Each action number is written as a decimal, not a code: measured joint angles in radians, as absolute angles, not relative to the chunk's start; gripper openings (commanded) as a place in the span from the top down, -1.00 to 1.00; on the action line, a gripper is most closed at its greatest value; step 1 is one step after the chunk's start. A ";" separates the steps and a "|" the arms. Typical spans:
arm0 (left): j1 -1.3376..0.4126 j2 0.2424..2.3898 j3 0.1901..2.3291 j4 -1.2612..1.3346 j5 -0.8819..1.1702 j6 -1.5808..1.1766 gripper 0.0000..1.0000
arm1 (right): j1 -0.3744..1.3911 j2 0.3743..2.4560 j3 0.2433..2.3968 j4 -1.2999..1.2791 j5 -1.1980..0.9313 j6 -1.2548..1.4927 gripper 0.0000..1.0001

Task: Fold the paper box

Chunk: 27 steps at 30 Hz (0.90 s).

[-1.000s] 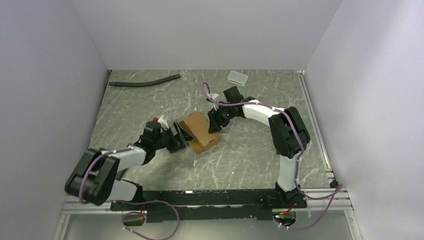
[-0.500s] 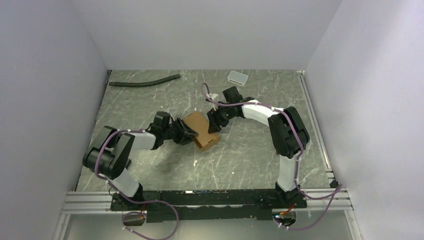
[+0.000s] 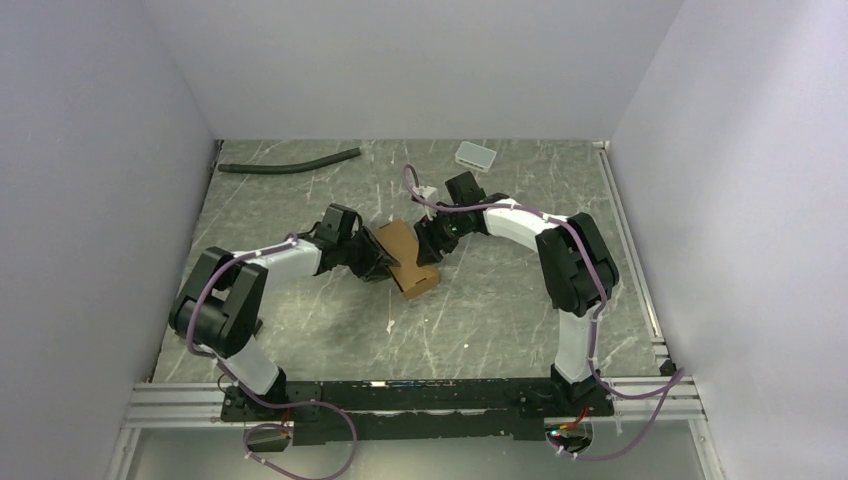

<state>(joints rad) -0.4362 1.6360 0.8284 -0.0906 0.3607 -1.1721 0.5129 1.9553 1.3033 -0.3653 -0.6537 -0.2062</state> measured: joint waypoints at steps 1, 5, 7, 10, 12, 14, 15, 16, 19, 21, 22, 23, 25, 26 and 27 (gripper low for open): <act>-0.436 1.636 0.830 -0.091 0.362 -1.161 -0.18 | 0.513 1.955 1.304 -0.366 -0.654 -0.206 -0.18; -0.447 1.635 0.830 -0.084 0.398 -1.090 -0.59 | 0.517 1.956 1.306 -0.364 -0.654 -0.206 -0.19; -0.449 1.628 0.822 -0.063 0.418 -1.056 -0.63 | 0.521 1.956 1.308 -0.364 -0.654 -0.206 -0.19; -0.443 1.605 0.791 -0.019 0.456 -1.030 -0.64 | 0.525 1.958 1.308 -0.361 -0.654 -0.206 -0.19; -0.439 1.601 0.773 0.016 0.485 -1.028 -0.69 | 0.525 1.958 1.308 -0.361 -0.654 -0.206 -0.19; -0.434 1.604 0.759 0.051 0.509 -1.033 -0.70 | 0.525 1.958 1.308 -0.361 -0.654 -0.206 -0.19; -0.433 1.607 0.756 0.065 0.519 -1.037 -0.69 | 0.525 1.958 1.308 -0.361 -0.654 -0.206 -0.19; -0.432 1.615 0.756 0.078 0.528 -1.041 -0.67 | 0.525 1.958 1.308 -0.361 -0.654 -0.206 -0.19; -0.434 1.632 0.757 0.076 0.534 -1.048 0.24 | 0.525 1.958 1.308 -0.361 -0.654 -0.206 -0.19; -0.435 1.650 0.777 0.009 0.511 -1.047 0.44 | 0.524 1.958 1.309 -0.365 -0.654 -0.206 -0.18; -0.434 1.665 0.791 -0.021 0.511 -1.058 0.46 | 0.524 1.958 1.309 -0.366 -0.651 -0.207 -0.18; -0.434 1.675 0.814 -0.050 0.515 -1.060 0.51 | 0.524 1.961 1.309 -0.366 -0.651 -0.207 -0.18; -0.436 1.689 0.849 -0.098 0.516 -1.063 0.52 | 0.522 1.964 1.312 -0.368 -0.650 -0.208 -0.18; -0.436 1.694 0.854 -0.105 0.518 -1.066 0.52 | 0.522 1.964 1.312 -0.369 -0.648 -0.208 -0.18; -0.436 1.695 0.854 -0.105 0.521 -1.069 0.51 | 0.521 1.964 1.313 -0.370 -0.646 -0.208 -0.19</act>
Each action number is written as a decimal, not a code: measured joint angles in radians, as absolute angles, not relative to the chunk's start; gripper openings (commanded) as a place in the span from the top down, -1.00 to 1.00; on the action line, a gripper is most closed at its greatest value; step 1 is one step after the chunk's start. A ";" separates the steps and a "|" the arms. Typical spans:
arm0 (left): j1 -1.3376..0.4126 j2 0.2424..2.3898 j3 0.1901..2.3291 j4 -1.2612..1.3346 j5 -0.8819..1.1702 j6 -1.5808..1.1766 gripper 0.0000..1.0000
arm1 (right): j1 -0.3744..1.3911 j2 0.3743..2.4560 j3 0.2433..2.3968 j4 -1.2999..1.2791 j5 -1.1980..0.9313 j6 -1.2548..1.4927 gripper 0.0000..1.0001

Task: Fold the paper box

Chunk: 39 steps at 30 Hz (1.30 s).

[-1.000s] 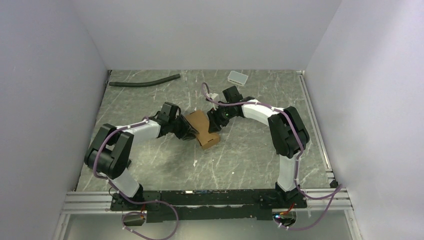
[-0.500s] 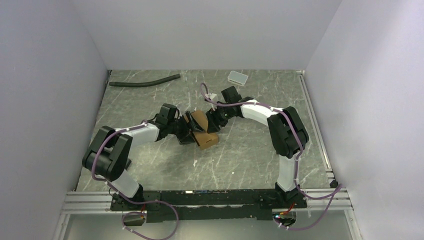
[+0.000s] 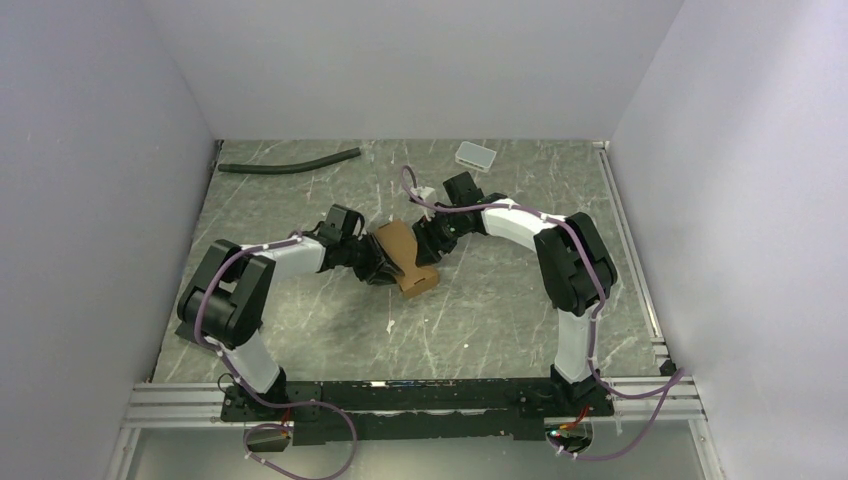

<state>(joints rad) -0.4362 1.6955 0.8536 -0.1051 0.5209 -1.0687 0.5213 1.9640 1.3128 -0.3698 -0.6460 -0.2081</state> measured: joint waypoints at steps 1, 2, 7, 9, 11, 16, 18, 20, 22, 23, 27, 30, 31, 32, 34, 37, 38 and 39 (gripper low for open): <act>-0.436 1.695 0.854 -0.105 0.520 -1.069 0.48 | 0.522 1.964 1.313 -0.371 -0.645 -0.208 -0.19; -0.436 1.695 0.855 -0.108 0.520 -1.068 0.35 | 0.522 1.964 1.314 -0.372 -0.645 -0.208 -0.19; -0.436 1.692 0.858 -0.112 0.522 -1.018 -0.54 | 0.522 1.964 1.318 -0.374 -0.645 -0.208 -0.18; -0.437 1.681 0.851 -0.101 0.527 -0.986 -0.64 | 0.524 1.965 1.319 -0.373 -0.646 -0.208 -0.18; -0.428 1.654 0.835 -0.098 0.528 -0.955 -0.68 | 0.525 1.965 1.320 -0.373 -0.645 -0.208 -0.18; -0.322 1.621 0.826 -0.098 0.527 -0.878 -0.69 | 0.526 1.965 1.321 -0.373 -0.645 -0.208 -0.18; -0.274 1.625 0.826 -0.097 0.531 -0.857 -0.67 | 0.526 1.965 1.321 -0.374 -0.645 -0.208 -0.18; -0.227 1.644 0.834 -0.094 0.540 -0.846 -0.65 | 0.526 1.965 1.321 -0.374 -0.645 -0.208 -0.18; -0.204 1.682 0.858 -0.093 0.551 -0.837 -0.57 | 0.526 1.965 1.321 -0.374 -0.645 -0.208 -0.18; -0.200 1.703 0.874 -0.093 0.559 -0.833 -0.55 | 0.526 1.965 1.321 -0.374 -0.645 -0.208 -0.18; -0.203 1.768 0.938 -0.089 0.592 -0.832 -0.30 | 0.526 1.965 1.321 -0.374 -0.645 -0.208 -0.18; -0.203 1.801 0.975 -0.084 0.613 -0.832 0.13 | 0.526 1.965 1.321 -0.374 -0.645 -0.208 -0.18; -0.203 1.812 0.983 -0.080 0.619 -0.834 0.29 | 0.526 1.966 1.322 -0.374 -0.645 -0.208 -0.18; -0.203 1.821 0.989 -0.076 0.623 -0.835 0.53 | 0.526 1.967 1.323 -0.374 -0.645 -0.208 -0.18; -0.200 1.842 1.003 -0.075 0.644 -0.839 0.91 | 0.526 1.969 1.324 -0.374 -0.645 -0.209 -0.18; -0.201 1.854 1.025 -0.076 0.663 -0.841 0.95 | 0.527 1.969 1.324 -0.373 -0.645 -0.208 -0.18; -0.202 1.855 1.028 -0.078 0.663 -0.841 0.83 | 0.527 1.969 1.325 -0.373 -0.645 -0.208 -0.19; -0.203 1.855 1.030 -0.080 0.662 -0.840 0.53 | 0.527 1.969 1.325 -0.373 -0.645 -0.209 -0.18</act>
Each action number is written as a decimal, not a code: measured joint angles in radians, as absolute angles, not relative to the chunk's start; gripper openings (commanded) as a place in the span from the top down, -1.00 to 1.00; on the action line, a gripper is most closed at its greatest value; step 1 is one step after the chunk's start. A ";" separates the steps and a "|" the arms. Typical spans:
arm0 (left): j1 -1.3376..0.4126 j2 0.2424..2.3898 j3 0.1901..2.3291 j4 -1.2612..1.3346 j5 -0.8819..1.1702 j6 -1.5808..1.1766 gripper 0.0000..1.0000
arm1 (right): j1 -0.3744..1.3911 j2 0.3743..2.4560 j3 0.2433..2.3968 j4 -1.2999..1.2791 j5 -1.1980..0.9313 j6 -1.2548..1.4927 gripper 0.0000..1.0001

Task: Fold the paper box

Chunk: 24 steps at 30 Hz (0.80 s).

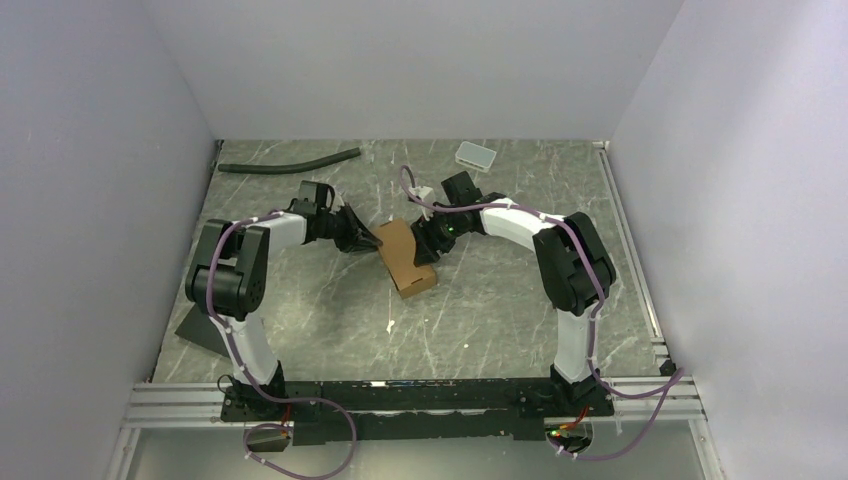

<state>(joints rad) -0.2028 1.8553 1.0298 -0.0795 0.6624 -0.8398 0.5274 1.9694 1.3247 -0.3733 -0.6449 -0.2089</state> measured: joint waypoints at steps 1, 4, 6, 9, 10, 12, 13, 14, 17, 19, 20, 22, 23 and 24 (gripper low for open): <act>-0.203 1.855 1.030 -0.081 0.661 -0.836 0.30 | 0.527 1.969 1.325 -0.373 -0.645 -0.209 -0.18; -0.203 1.844 1.030 -0.104 0.635 -0.804 -0.09 | 0.527 1.969 1.325 -0.373 -0.645 -0.208 -0.18; -0.204 1.822 1.030 -0.143 0.599 -0.778 -0.21 | 0.527 1.969 1.326 -0.373 -0.645 -0.209 -0.18; -0.202 1.790 1.034 -0.188 0.554 -0.748 -0.24 | 0.527 1.969 1.326 -0.373 -0.645 -0.208 -0.18; -0.201 1.785 1.039 -0.200 0.545 -0.742 -0.24 | 0.527 1.969 1.326 -0.373 -0.645 -0.208 -0.18; -0.199 1.784 1.059 -0.220 0.524 -0.727 -0.23 | 0.527 1.969 1.326 -0.373 -0.645 -0.209 -0.18; -0.198 1.784 1.068 -0.229 0.518 -0.722 -0.22 | 0.527 1.969 1.327 -0.373 -0.645 -0.209 -0.18; -0.197 1.785 1.079 -0.239 0.512 -0.716 -0.20 | 0.527 1.969 1.327 -0.373 -0.645 -0.209 -0.18; -0.195 1.794 1.120 -0.257 0.497 -0.703 -0.16 | 0.527 1.969 1.327 -0.373 -0.645 -0.209 -0.18; -0.195 1.811 1.150 -0.260 0.492 -0.695 -0.07 | 0.527 1.969 1.327 -0.373 -0.645 -0.209 -0.18; -0.195 1.821 1.164 -0.261 0.490 -0.691 -0.04 | 0.527 1.969 1.327 -0.373 -0.645 -0.209 -0.18; -0.195 1.840 1.183 -0.262 0.491 -0.690 0.04 | 0.527 1.969 1.327 -0.373 -0.645 -0.209 -0.18; -0.195 1.851 1.193 -0.263 0.492 -0.689 0.08 | 0.527 1.969 1.327 -0.374 -0.645 -0.209 -0.18; -0.195 1.865 1.203 -0.265 0.495 -0.686 0.11 | 0.527 1.969 1.327 -0.374 -0.645 -0.209 -0.18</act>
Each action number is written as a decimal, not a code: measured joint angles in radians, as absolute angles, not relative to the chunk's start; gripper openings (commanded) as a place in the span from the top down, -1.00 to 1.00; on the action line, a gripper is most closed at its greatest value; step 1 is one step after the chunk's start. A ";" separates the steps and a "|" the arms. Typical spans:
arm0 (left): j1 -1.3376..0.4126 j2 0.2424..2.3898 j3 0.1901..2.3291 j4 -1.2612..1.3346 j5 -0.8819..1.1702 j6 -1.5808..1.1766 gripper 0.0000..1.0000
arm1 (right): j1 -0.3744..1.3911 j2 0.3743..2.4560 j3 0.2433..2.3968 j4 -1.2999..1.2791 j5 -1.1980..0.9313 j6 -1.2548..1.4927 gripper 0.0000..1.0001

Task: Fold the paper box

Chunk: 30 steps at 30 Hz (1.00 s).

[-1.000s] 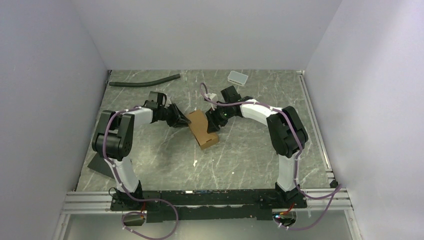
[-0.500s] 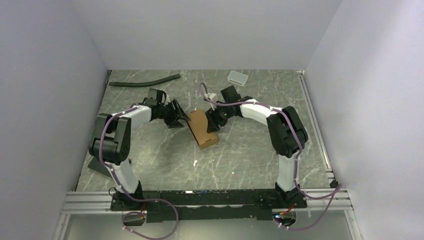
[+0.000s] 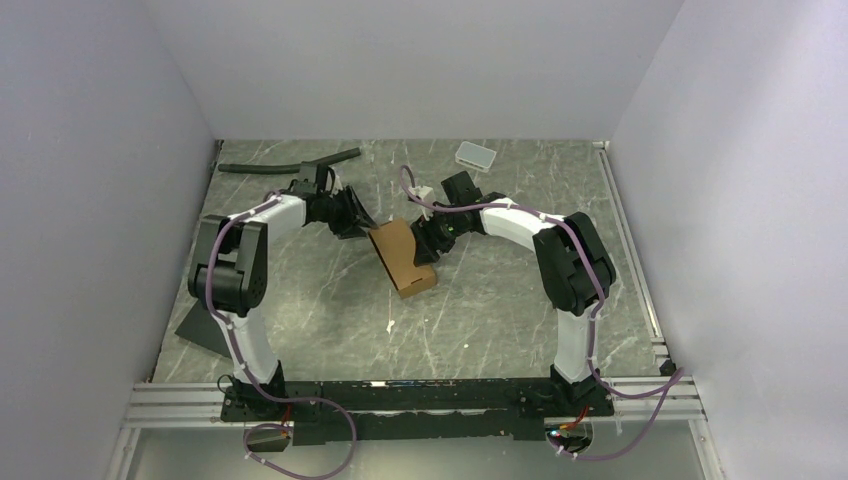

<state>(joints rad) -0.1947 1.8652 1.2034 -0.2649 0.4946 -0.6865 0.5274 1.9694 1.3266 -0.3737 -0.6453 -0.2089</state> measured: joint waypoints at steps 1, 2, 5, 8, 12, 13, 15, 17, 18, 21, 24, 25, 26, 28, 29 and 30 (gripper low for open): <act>-0.195 1.878 1.211 -0.265 0.497 -0.684 0.15 | 0.527 1.969 1.327 -0.374 -0.645 -0.209 -0.18; -0.195 1.891 1.216 -0.267 0.500 -0.680 0.22 | 0.527 1.969 1.327 -0.374 -0.645 -0.209 -0.19; -0.195 1.911 1.219 -0.266 0.521 -0.675 0.55 | 0.528 1.969 1.327 -0.374 -0.645 -0.209 -0.18; -0.195 1.911 1.228 -0.267 0.537 -0.670 0.89 | 0.528 1.969 1.327 -0.375 -0.645 -0.209 -0.18; -0.194 1.911 1.231 -0.256 0.545 -0.670 0.81 | 0.527 1.969 1.327 -0.376 -0.645 -0.209 -0.18; -0.194 1.911 1.231 -0.252 0.545 -0.669 0.63 | 0.527 1.969 1.327 -0.376 -0.645 -0.209 -0.18; -0.194 1.910 1.231 -0.250 0.545 -0.669 0.27 | 0.527 1.969 1.327 -0.376 -0.645 -0.209 -0.19; -0.195 1.902 1.221 -0.248 0.539 -0.668 -0.04 | 0.527 1.969 1.327 -0.376 -0.645 -0.209 -0.20; -0.197 1.892 1.208 -0.250 0.534 -0.664 -0.17 | 0.527 1.969 1.327 -0.376 -0.645 -0.209 -0.20; -0.203 1.827 1.146 -0.262 0.513 -0.663 -0.45 | 0.527 1.969 1.328 -0.376 -0.644 -0.209 -0.21; -0.205 1.724 1.080 -0.269 0.495 -0.666 -0.53 | 0.527 1.969 1.328 -0.376 -0.644 -0.209 -0.21; -0.205 1.682 1.057 -0.266 0.493 -0.666 -0.54 | 0.527 1.969 1.328 -0.376 -0.644 -0.210 -0.22; -0.206 1.651 1.039 -0.261 0.497 -0.670 -0.56 | 0.527 1.969 1.328 -0.376 -0.643 -0.209 -0.22; -0.210 1.594 0.995 -0.234 0.510 -0.678 -0.57 | 0.527 1.969 1.328 -0.376 -0.643 -0.210 -0.22; -0.214 1.572 0.971 -0.220 0.517 -0.688 -0.58 | 0.527 1.969 1.328 -0.376 -0.642 -0.210 -0.22; -0.224 1.557 0.948 -0.207 0.523 -0.700 -0.58 | 0.527 1.969 1.328 -0.376 -0.641 -0.210 -0.22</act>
<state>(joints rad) -0.2245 1.5566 0.9482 -0.2066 0.5232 -0.6998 0.5274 1.9694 1.3281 -0.3756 -0.6415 -0.2096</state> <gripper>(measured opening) 0.783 0.607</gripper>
